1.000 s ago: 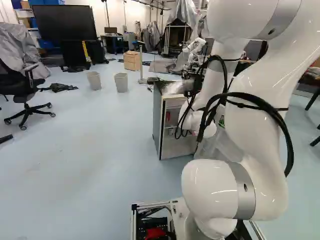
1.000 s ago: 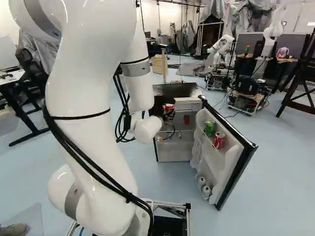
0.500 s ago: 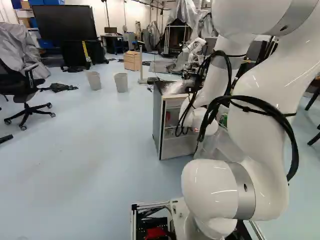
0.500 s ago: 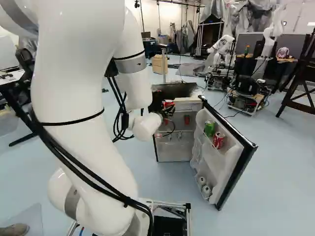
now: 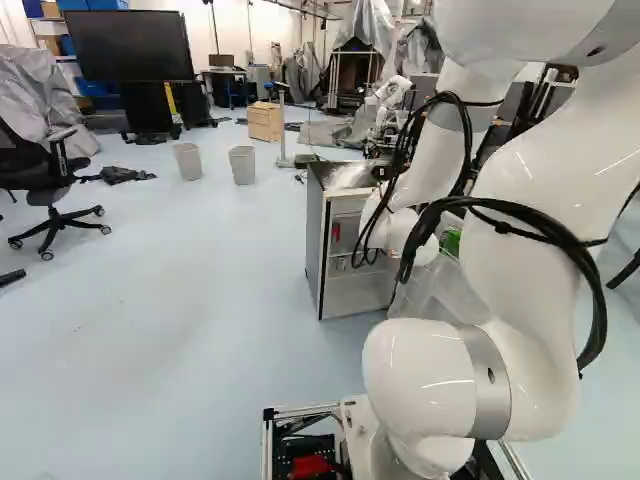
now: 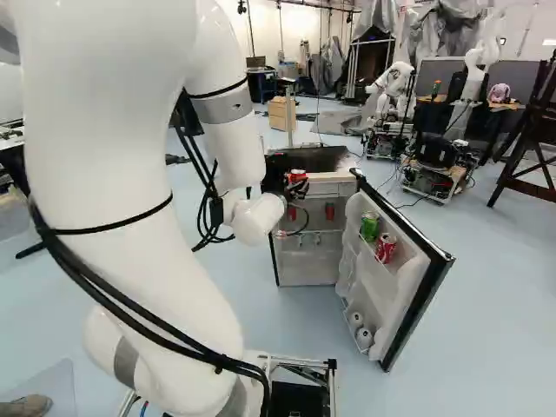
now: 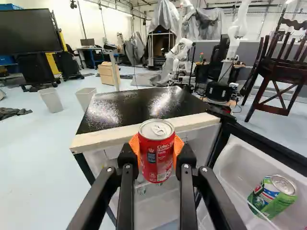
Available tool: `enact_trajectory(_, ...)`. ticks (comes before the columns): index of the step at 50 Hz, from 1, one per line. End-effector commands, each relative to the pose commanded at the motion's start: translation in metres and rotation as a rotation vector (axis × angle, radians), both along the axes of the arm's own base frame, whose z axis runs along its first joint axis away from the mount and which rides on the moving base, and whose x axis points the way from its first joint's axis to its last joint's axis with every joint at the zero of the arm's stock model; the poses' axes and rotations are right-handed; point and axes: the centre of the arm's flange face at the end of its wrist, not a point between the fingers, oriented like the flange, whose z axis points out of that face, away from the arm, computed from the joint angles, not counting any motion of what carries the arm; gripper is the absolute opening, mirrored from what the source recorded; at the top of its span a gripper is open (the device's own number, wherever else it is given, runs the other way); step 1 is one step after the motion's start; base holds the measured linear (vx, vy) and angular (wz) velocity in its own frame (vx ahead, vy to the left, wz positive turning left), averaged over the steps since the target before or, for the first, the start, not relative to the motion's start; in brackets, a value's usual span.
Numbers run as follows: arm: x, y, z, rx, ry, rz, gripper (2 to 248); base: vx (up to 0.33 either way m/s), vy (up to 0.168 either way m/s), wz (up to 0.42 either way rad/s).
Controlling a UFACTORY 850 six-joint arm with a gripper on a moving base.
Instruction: Grab a drink from the fridge
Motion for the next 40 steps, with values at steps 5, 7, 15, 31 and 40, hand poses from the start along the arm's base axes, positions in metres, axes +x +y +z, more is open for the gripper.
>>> enact_trajectory(5,0.001,0.000,0.004,-0.001,-0.003,0.001,89,0.000,0.000,0.000)
enact_trajectory(7,0.002,0.000,0.006,-0.001,-0.004,0.001,89,0.000,0.000,0.000)
enact_trajectory(15,0.005,0.000,0.012,-0.003,-0.009,0.002,89,0.000,0.000,0.000)
enact_trajectory(31,0.013,-0.001,0.024,-0.003,-0.011,0.006,89,0.000,0.000,0.000)
enact_trajectory(40,0.020,-0.001,0.030,-0.003,-0.008,0.009,89,0.000,0.000,0.000)
